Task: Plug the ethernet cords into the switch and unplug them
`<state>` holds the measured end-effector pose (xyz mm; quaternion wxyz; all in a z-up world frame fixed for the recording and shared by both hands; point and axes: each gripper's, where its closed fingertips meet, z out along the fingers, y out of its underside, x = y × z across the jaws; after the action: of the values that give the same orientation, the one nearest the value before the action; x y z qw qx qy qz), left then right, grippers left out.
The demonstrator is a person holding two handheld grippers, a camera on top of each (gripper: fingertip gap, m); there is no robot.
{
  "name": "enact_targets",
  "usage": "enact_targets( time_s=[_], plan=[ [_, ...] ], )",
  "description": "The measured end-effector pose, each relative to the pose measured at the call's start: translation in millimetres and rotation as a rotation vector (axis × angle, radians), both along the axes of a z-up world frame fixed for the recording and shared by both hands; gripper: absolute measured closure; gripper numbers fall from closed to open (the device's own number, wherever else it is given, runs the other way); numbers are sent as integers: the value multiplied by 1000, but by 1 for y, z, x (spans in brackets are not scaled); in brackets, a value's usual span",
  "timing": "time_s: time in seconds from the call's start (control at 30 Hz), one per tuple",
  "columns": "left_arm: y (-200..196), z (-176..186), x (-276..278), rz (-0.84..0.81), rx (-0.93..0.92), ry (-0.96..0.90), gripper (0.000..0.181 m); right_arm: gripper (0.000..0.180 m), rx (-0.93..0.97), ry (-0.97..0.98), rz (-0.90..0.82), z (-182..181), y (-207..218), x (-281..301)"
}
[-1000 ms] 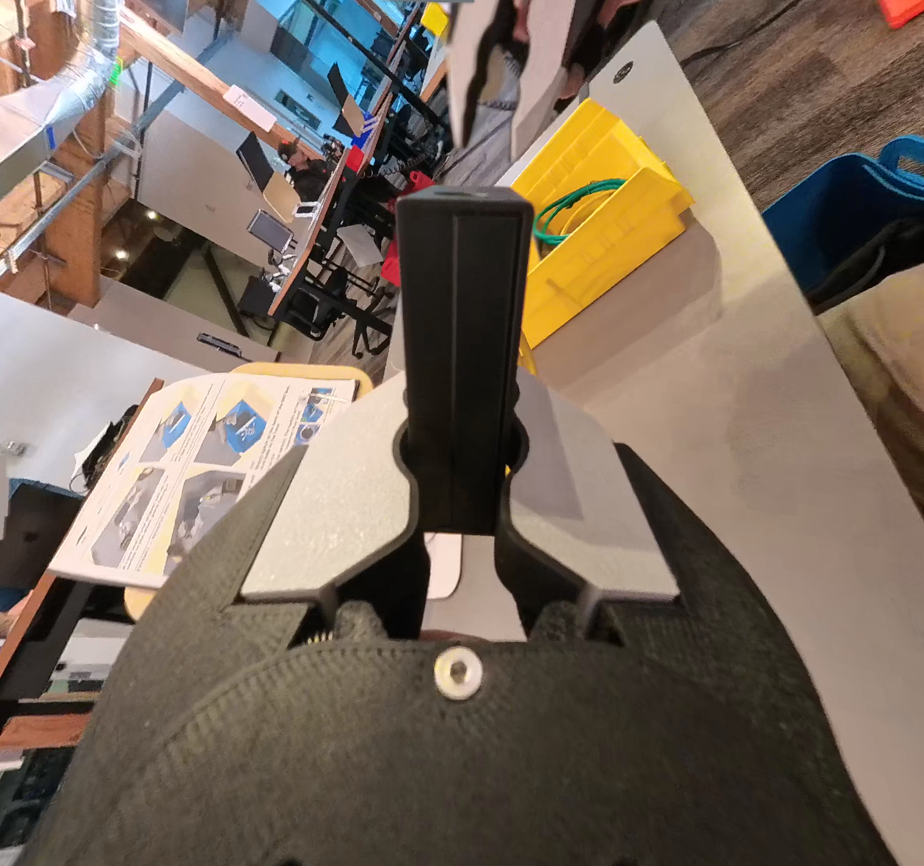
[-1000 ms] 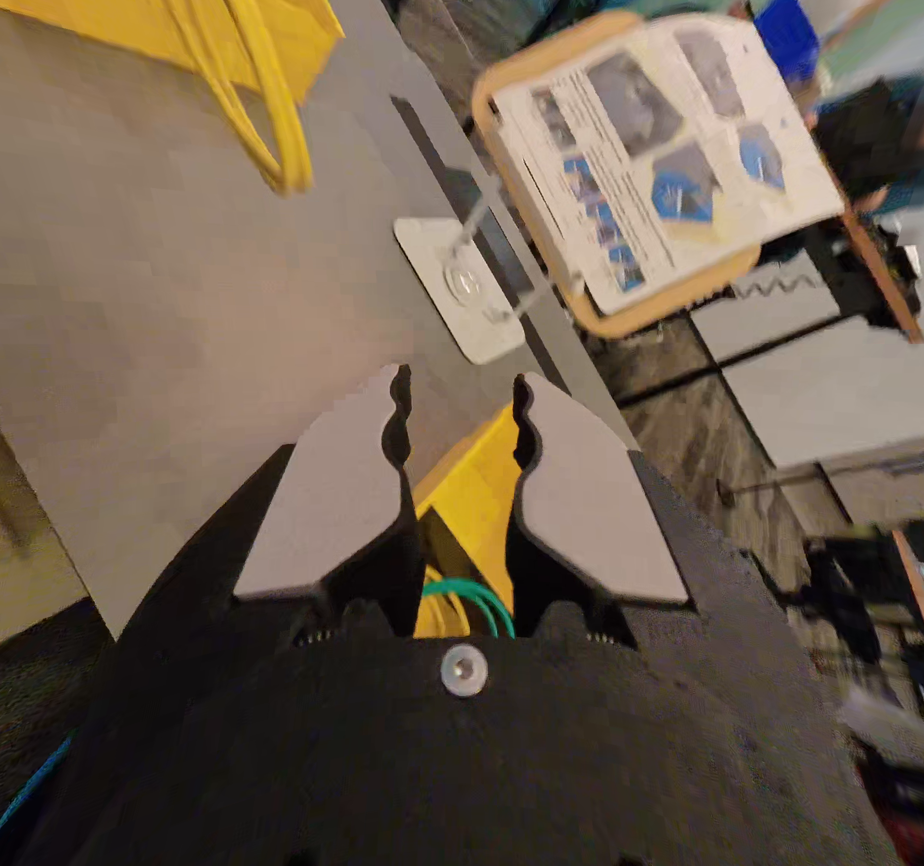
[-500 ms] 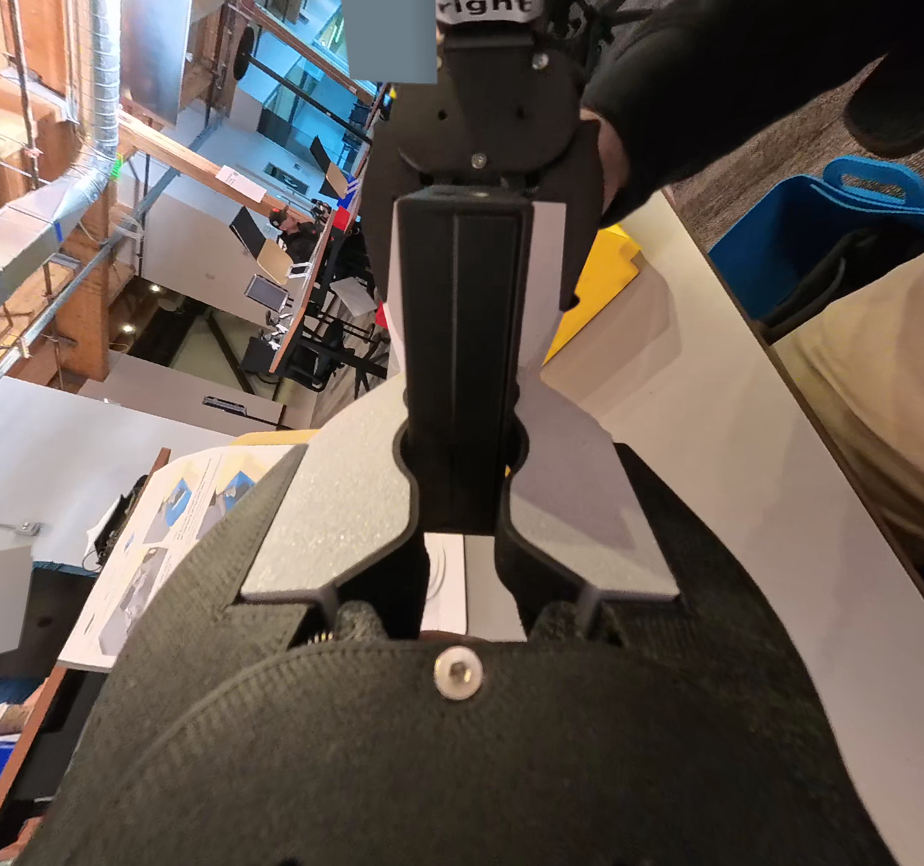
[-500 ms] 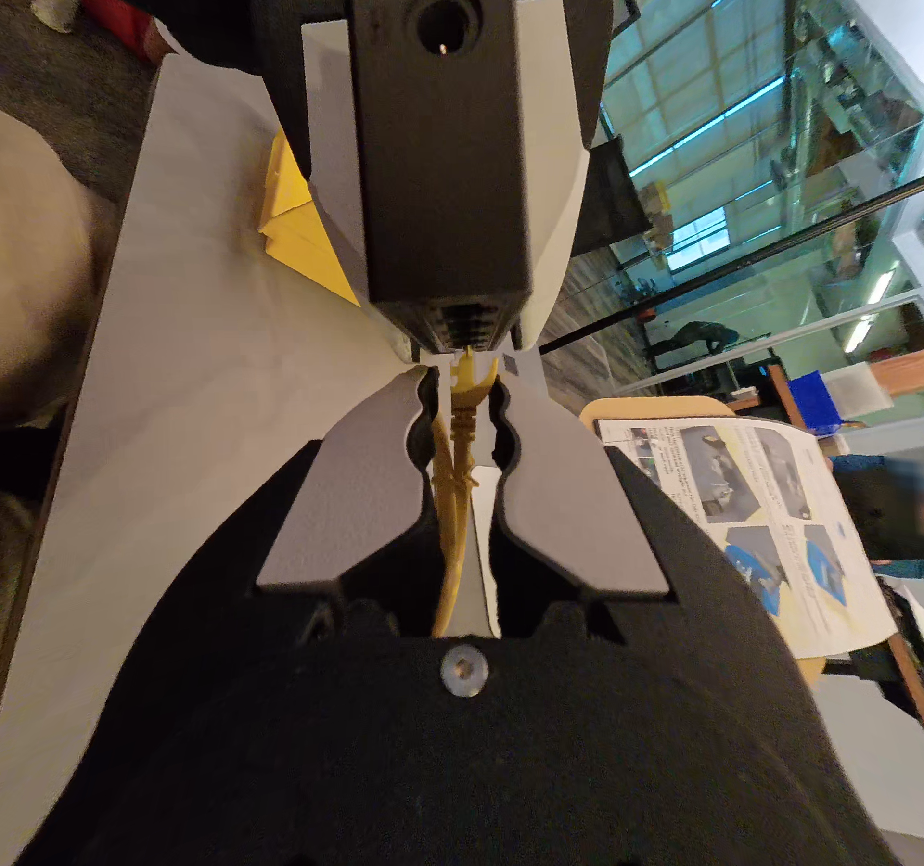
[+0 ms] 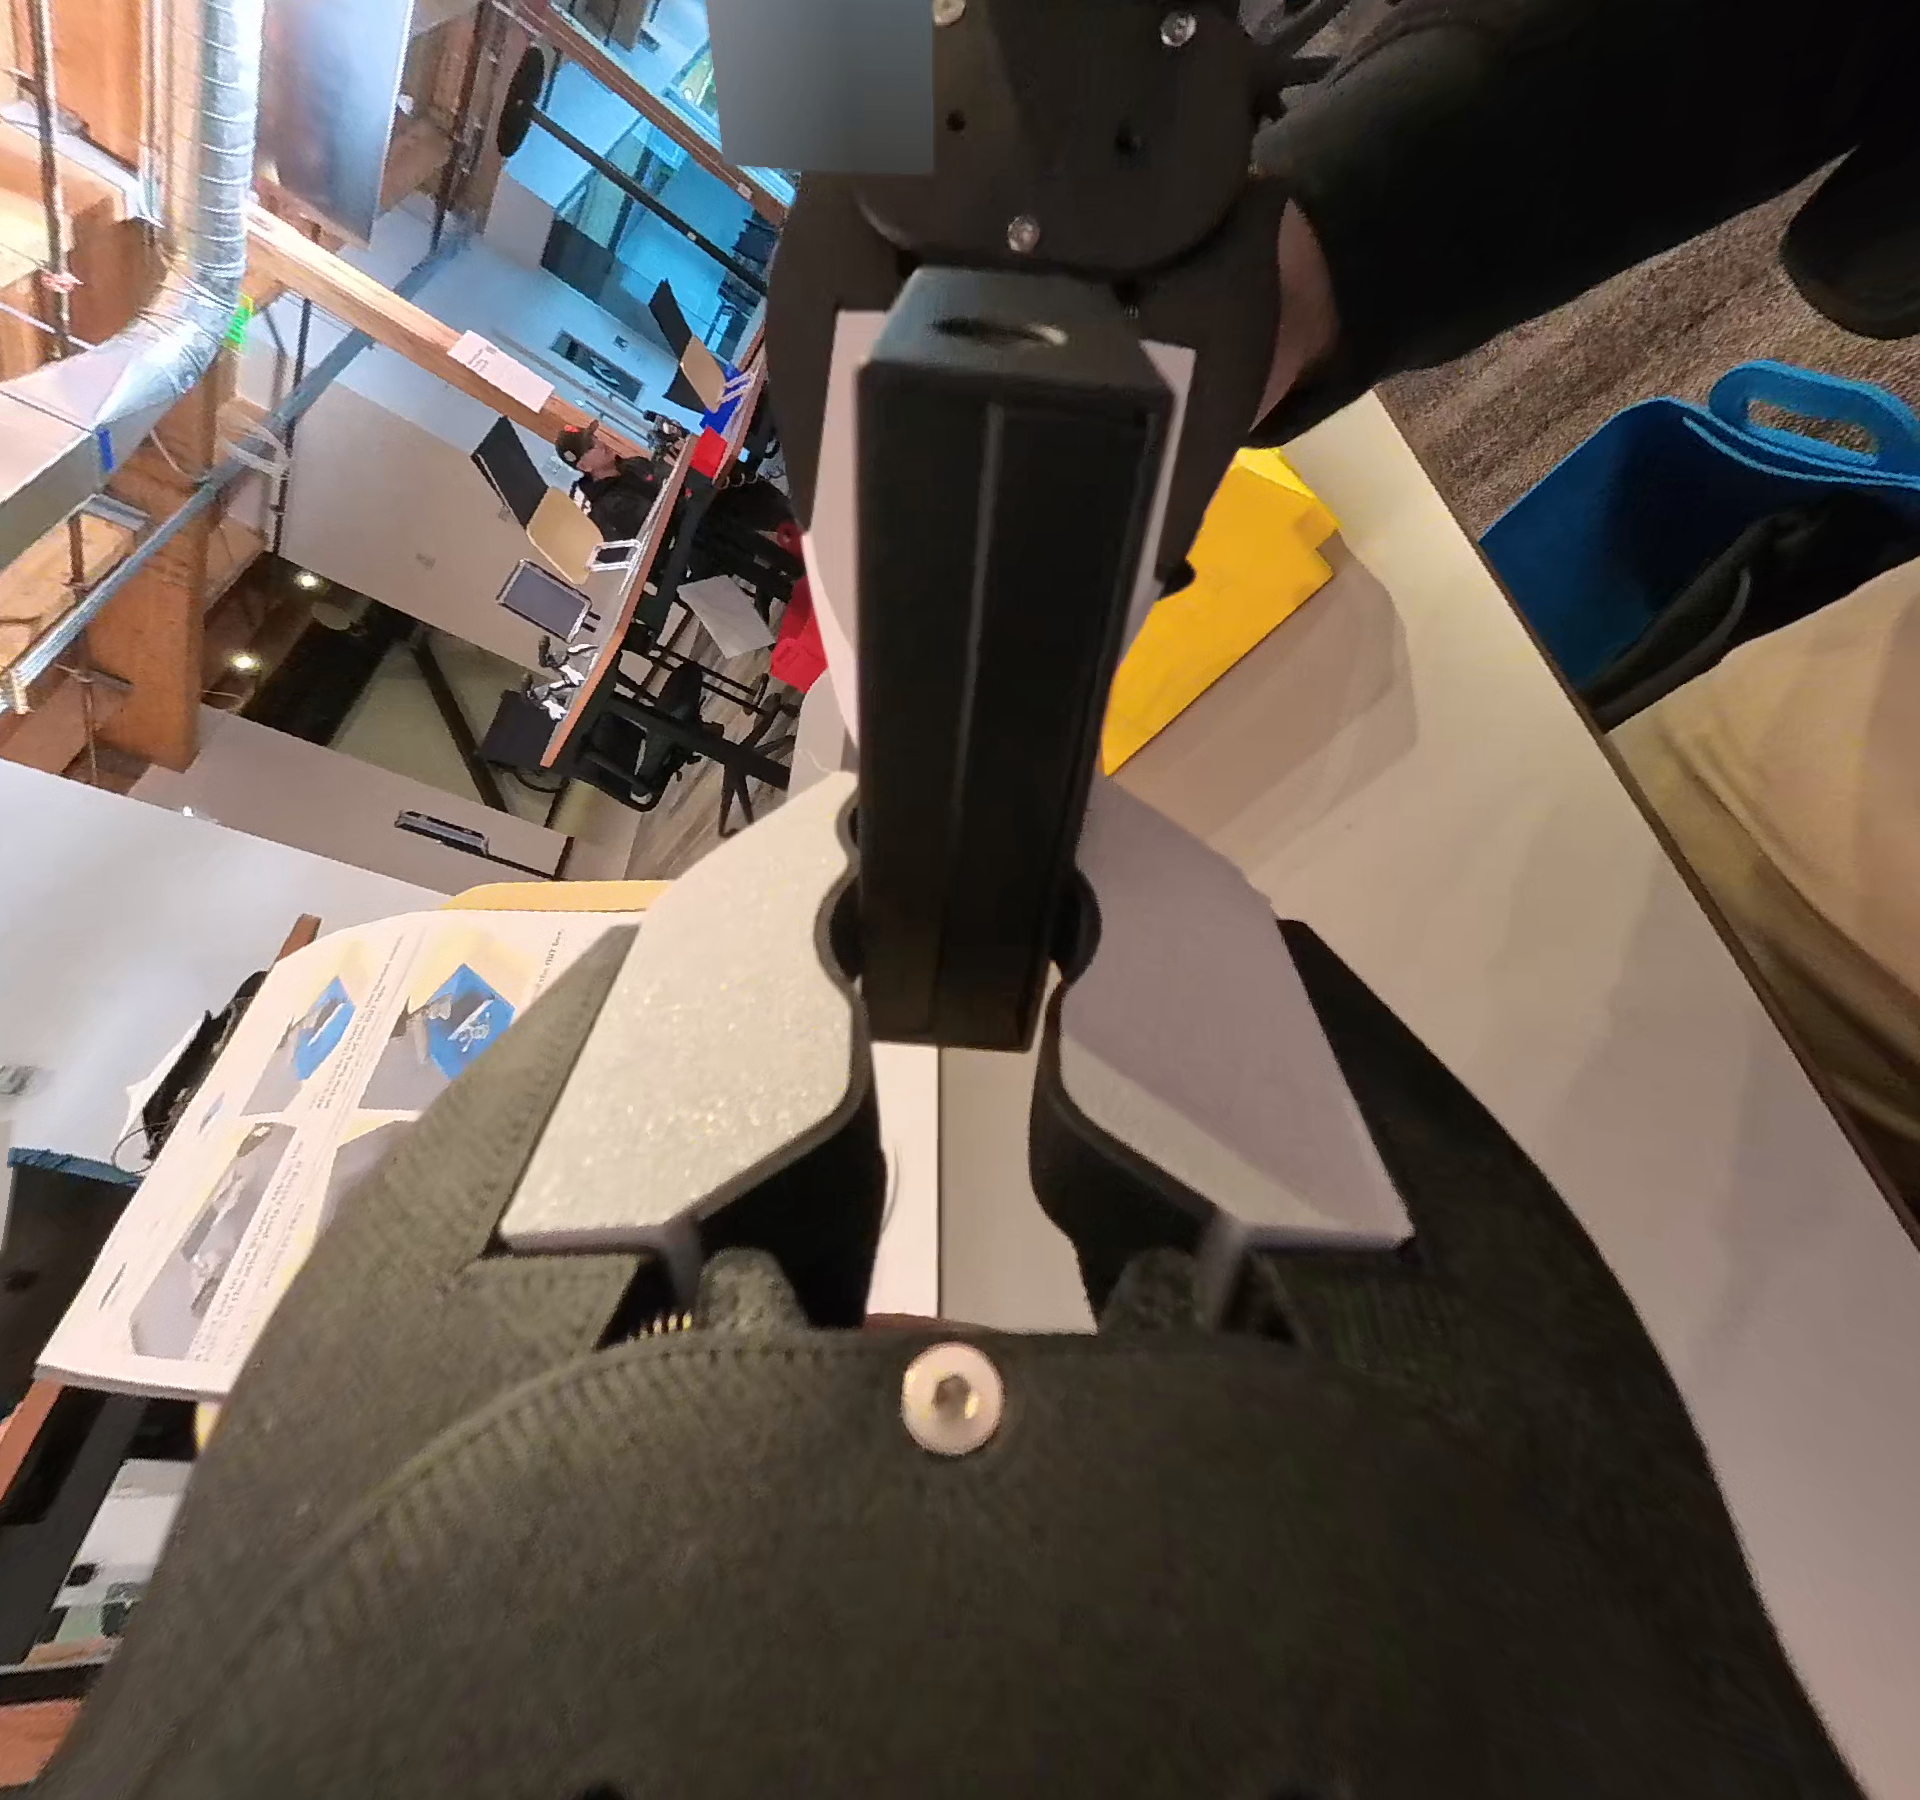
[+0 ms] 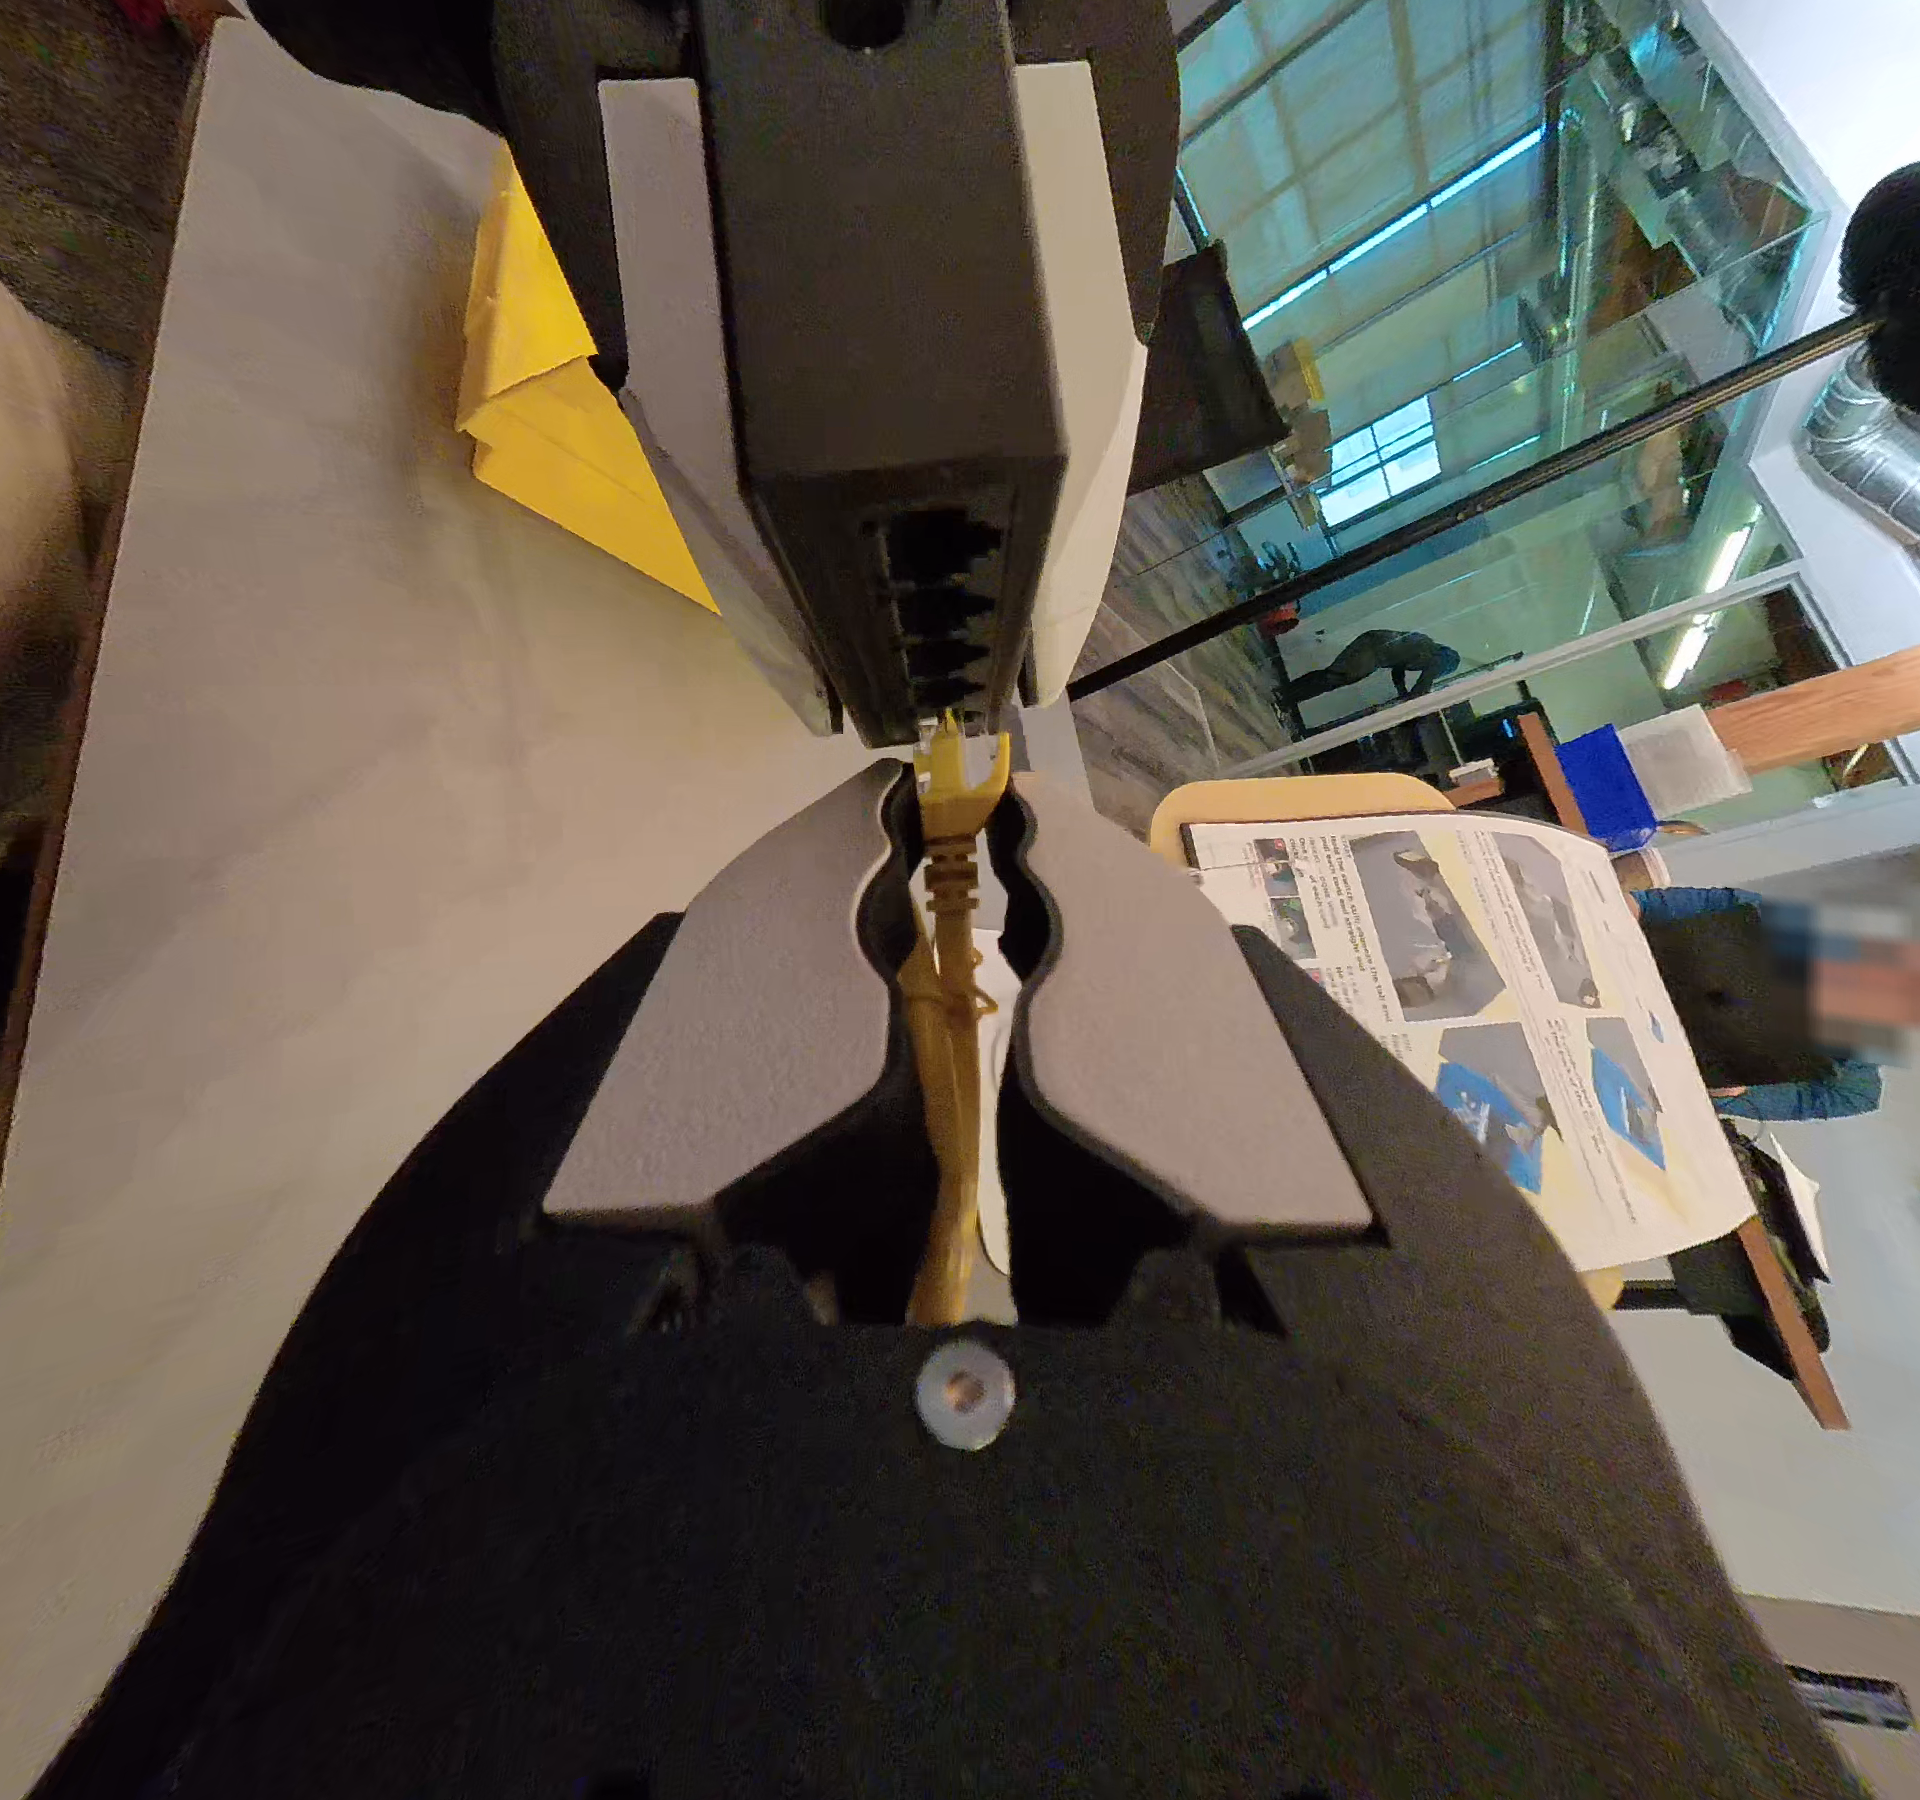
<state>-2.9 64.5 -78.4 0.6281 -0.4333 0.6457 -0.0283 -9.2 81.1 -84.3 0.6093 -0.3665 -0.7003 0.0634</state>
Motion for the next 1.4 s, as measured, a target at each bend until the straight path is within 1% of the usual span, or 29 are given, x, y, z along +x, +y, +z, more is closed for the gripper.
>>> enact_targets(
  time_s=[0.03,0.13,0.23,0.37,0.47,0.53,0.67,0.83,0.93,1.07,1.1,1.17,1.23,1.3,1.4],
  plan=[
    [1,-1,0,4,-5,4,152,168,-23,-6,5,-3,0,-1],
    [2,-3,0,16,-8,16,152,167,-6,-13,11,-4,1,0],
    [3,-4,-1,29,-6,36,152,161,43,5,45,2,-6,1],
    [1,-5,0,24,1,43,152,166,76,-42,56,-1,-10,1],
    [-1,-4,1,11,-3,35,152,167,75,-55,72,0,-11,1],
    [-2,-5,2,4,-2,40,152,167,106,-74,82,-1,-13,2],
    [-4,-11,4,-9,-27,58,152,168,87,-163,108,-8,-15,4],
    [-3,-13,4,-23,-80,41,152,169,64,-209,111,-11,-16,4],
    [-3,-15,5,-40,-126,13,152,169,155,-284,58,-13,-16,7],
    [-5,-6,11,-42,-136,-14,152,170,108,-242,83,-3,-17,11],
    [-2,-2,7,-24,-141,-50,152,170,76,-234,73,-2,-15,14],
    [9,16,-15,42,-127,-102,152,170,81,-232,-50,-2,10,34],
    [5,31,-22,41,-81,-116,152,169,-5,-180,-51,1,11,47],
    [5,31,-18,55,-53,-86,152,169,-73,-92,-106,15,24,62],
    [13,20,-22,100,-46,-51,152,169,-154,25,-254,29,59,107]
  ],
)
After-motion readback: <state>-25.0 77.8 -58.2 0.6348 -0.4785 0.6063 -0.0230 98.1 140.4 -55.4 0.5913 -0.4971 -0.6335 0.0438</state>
